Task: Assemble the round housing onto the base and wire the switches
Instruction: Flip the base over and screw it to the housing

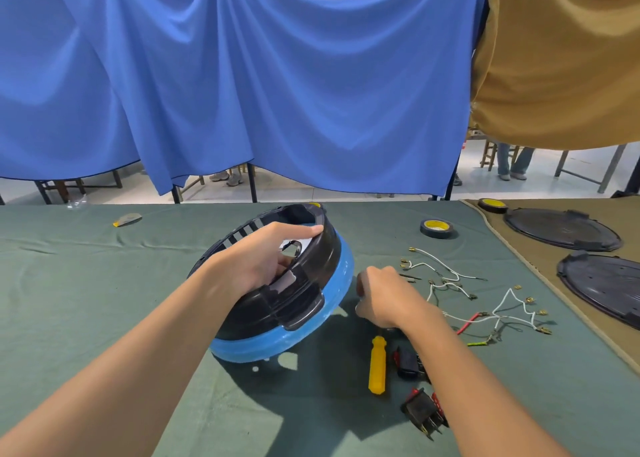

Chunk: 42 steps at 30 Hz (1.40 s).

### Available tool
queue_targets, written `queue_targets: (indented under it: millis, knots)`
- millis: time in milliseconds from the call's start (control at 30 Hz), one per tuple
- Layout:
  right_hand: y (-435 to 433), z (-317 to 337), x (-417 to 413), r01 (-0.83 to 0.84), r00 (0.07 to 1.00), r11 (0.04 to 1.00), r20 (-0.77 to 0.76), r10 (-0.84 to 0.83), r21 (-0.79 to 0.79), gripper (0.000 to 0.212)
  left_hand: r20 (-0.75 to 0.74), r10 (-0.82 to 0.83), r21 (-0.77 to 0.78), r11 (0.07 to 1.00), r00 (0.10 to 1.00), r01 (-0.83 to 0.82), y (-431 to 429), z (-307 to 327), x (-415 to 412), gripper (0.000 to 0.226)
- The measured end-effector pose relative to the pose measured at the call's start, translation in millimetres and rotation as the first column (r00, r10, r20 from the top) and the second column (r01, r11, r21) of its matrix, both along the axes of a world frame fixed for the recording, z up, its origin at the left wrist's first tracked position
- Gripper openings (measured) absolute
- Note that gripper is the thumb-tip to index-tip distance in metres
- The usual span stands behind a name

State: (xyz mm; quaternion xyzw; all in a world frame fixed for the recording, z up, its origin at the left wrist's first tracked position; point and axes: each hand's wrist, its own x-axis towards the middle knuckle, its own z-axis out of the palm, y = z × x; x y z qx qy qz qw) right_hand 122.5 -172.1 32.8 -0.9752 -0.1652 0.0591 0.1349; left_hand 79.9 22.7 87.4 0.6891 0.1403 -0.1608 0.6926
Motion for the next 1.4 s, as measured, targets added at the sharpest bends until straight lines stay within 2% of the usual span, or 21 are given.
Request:
queue_targets:
  millis: [100,233,333,433,500,633,767,833,900,967,1033,1133,1200,1267,1333,1400]
  knots:
    - [0.0,-1.4,0.9,-0.011,1.000,1.000,0.014,0.011,-0.004,0.041,0.073,0.002,-0.078,0.997,0.997,0.004,1.1,6.5,1.1,0.066]
    - [-6.3,10.7,2.5,0.054,0.998,0.994,0.005,-0.055,0.099,0.042,0.227,0.021,-0.261,0.964,0.974,0.040,1.0,18.8,3.4,0.052]
    - [-13.0,20.7,2.0,0.076,0.996,0.975,0.019,-0.082,0.209,0.048,0.301,0.092,-0.333,0.943,0.949,0.014,-0.5,26.5,4.6,0.062]
    - [-19.6,29.1,2.6,0.085,0.992,0.948,0.067,-0.110,0.307,0.050,0.373,0.091,-0.442,0.893,0.923,0.091,-0.9,30.5,0.6,0.057]
    - [-21.7,34.8,3.3,0.077,0.986,0.930,0.111,-0.124,0.359,0.048,0.450,0.075,-0.441,0.885,0.890,0.149,0.4,28.8,-3.4,0.048]
    - [-24.5,48.4,0.3,0.030,0.981,0.833,0.146,-0.132,0.552,0.045,0.513,0.148,-0.477,0.868,0.845,0.138,-0.9,24.7,-6.9,0.036]
    - [-22.9,58.6,-9.2,-0.043,0.983,0.748,0.163,-0.088,0.662,0.046,0.553,0.260,-0.605,0.779,0.792,0.167,-3.7,15.2,-8.5,0.037]
    - [-19.5,63.7,-13.5,-0.061,0.978,0.730,0.185,-0.091,0.680,0.044,0.531,0.229,-0.666,0.708,0.816,0.235,-6.6,7.9,-10.4,0.037]
    - [-14.7,68.2,-18.5,-0.077,0.979,0.718,0.188,-0.076,0.692,0.042,0.515,0.263,-0.693,0.687,0.816,0.216,-10.5,0.2,-12.9,0.038]
    - [-10.1,72.3,-24.5,-0.089,0.982,0.689,0.180,-0.061,0.720,0.042,0.455,0.328,-0.783,0.590,0.828,0.196,-7.0,-14.9,-7.5,0.036]
    - [-6.3,75.1,-31.0,-0.102,0.982,0.642,0.179,-0.056,0.760,0.041,0.416,0.256,-0.837,0.483,0.873,0.257,-7.3,-25.9,-7.7,0.031]
    - [1.6,78.2,-41.5,-0.127,0.981,0.590,0.187,-0.041,0.797,0.036,0.409,0.289,-0.824,0.524,0.865,0.215,-9.2,-31.3,-17.4,0.038]
    - [9.3,79.9,-48.8,-0.158,0.981,0.569,0.195,-0.004,0.807,0.035,0.392,0.284,-0.861,0.448,0.875,0.240,-6.7,-33.1,-22.0,0.039]
    - [19.6,80.8,-57.4,-0.188,0.979,0.560,0.197,0.045,0.807,0.035,0.400,0.257,-0.862,0.431,0.880,0.266,-3.5,-32.2,-27.0,0.038]
    - [32.5,80.9,-68.2,-0.217,0.975,0.535,0.205,0.084,0.816,0.038,0.357,0.260,-0.871,0.439,0.897,0.220,1.0,-33.1,-33.0,0.045]
    - [47.0,78.8,-80.9,-0.234,0.972,0.443,0.201,0.122,0.865,0.039,0.368,0.289,-0.863,0.460,0.884,0.209,10.1,-36.3,-37.8,0.056]
